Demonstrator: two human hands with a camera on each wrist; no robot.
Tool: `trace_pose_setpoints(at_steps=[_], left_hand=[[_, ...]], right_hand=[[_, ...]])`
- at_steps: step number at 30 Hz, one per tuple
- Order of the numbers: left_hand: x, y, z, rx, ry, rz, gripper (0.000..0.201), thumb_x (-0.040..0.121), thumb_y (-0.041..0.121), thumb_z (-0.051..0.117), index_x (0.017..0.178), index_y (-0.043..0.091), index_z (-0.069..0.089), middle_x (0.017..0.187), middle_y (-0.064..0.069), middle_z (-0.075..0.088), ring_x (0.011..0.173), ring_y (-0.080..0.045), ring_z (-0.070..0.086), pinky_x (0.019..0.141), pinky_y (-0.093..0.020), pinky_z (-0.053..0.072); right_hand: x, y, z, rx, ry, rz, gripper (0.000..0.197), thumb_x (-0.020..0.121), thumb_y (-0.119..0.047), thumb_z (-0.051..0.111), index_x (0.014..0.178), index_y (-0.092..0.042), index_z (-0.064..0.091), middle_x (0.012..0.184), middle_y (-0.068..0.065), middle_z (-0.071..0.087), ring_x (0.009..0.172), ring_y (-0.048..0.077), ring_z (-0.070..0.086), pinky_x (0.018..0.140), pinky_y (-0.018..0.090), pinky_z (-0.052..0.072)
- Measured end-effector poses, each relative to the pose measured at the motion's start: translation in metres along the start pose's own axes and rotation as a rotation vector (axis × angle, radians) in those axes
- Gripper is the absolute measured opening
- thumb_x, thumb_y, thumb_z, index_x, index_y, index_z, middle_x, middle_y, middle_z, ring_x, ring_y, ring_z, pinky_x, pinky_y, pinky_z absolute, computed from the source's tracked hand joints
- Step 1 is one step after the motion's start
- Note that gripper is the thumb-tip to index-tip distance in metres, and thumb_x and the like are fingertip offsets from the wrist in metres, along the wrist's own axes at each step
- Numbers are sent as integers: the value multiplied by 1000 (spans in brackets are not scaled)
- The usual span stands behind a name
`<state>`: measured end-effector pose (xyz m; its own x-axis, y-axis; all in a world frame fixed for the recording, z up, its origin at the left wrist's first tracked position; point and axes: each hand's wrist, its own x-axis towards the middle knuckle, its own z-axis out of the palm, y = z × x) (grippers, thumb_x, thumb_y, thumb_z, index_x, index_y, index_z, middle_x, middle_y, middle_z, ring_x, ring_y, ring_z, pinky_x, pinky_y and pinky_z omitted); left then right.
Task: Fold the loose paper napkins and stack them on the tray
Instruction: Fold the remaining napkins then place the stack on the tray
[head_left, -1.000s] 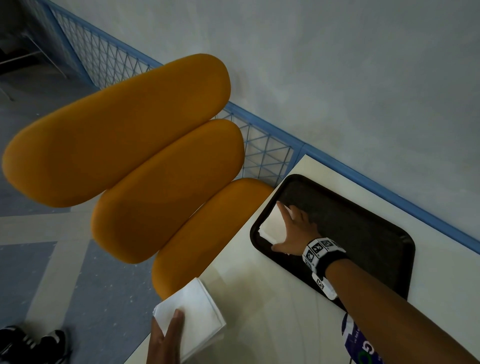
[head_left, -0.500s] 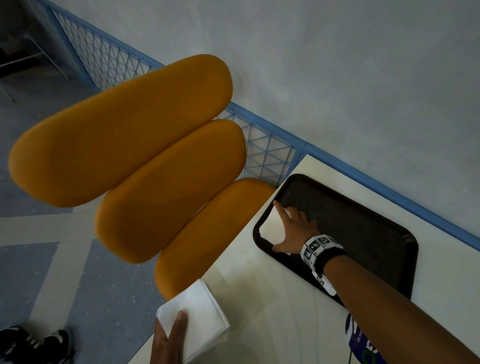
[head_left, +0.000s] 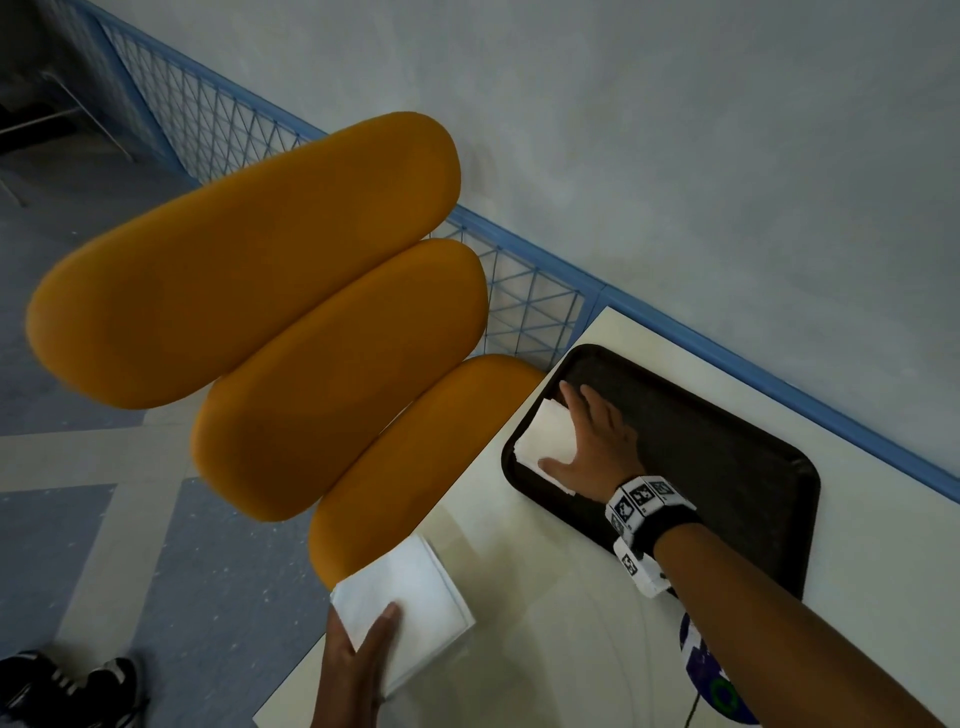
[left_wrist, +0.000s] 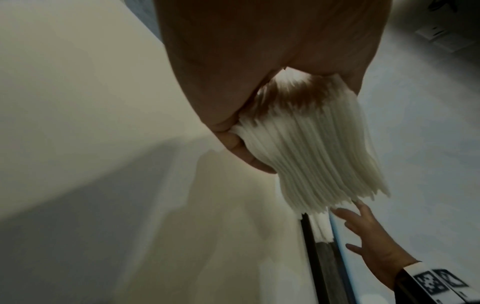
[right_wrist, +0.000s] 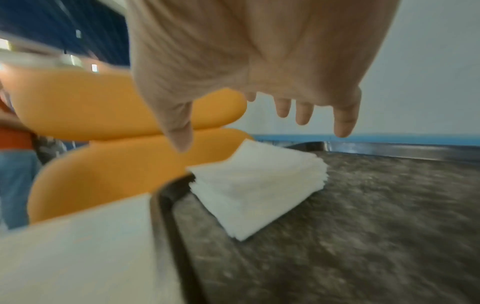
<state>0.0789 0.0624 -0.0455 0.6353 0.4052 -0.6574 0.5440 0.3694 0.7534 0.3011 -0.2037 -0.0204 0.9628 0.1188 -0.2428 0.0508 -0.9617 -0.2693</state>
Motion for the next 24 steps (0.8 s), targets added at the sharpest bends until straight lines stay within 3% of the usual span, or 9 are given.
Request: trace_pose_setpoints(at_steps=[3,6,9,13,15,18,22,24], left_hand=[[-13,3,11,2,-132,40,100,50,62,87,137,43,42,132,2,61,117,-33,60,94,-59,54],[-26,4,31,-26,-211,28,82,56,63,87,127,53,46,129,8,62,116,-28,62,90,-57,57],[-42,3,54,-8,-255,85,83,50,70,85,122,58,46,130,11,60,117,-25,61,91,-55,57],[-65,-6,77,80,-317,144,104,47,79,80,136,48,36,134,11,54,120,-21,56,97,-52,55],[-79,-12,87,133,-328,173,108,46,84,75,138,46,33,135,12,51,122,-19,53,100,-52,53],[-97,-21,100,181,-315,214,87,64,69,74,137,45,31,140,10,47,124,-21,51,105,-53,50],[-115,-26,113,216,-309,242,83,72,53,72,141,40,28,137,5,47,121,-22,51,102,-51,52],[-122,-29,117,225,-299,264,79,78,46,75,143,38,29,135,5,49,119,-22,53,101,-49,53]], right_hand=[[-44,-12,-10,316,193,-35,63,88,-38,69,145,-28,43,144,0,46,135,21,42,109,46,43],[-102,-31,-21,641,70,62,26,95,-30,63,120,-21,66,108,-8,68,104,9,65,92,31,55],[-154,-36,-23,705,-64,98,29,94,-41,65,118,-25,67,105,-14,69,97,-2,64,86,23,55],[-194,-31,-24,685,-123,136,46,91,-47,67,132,-29,58,110,-15,63,96,-2,61,74,11,47],[-207,-28,-26,665,-121,139,44,90,-45,67,130,-27,59,110,-14,63,96,-1,61,75,14,52],[-224,-20,-27,572,-39,182,41,87,-43,67,125,-29,61,110,-12,64,98,4,63,84,26,57],[-240,-18,-34,529,-4,234,36,87,-40,67,121,-32,57,112,-10,61,99,6,60,74,18,50],[-247,-15,-39,461,52,217,34,88,-41,67,119,-34,56,112,-11,59,102,7,59,79,22,53]])
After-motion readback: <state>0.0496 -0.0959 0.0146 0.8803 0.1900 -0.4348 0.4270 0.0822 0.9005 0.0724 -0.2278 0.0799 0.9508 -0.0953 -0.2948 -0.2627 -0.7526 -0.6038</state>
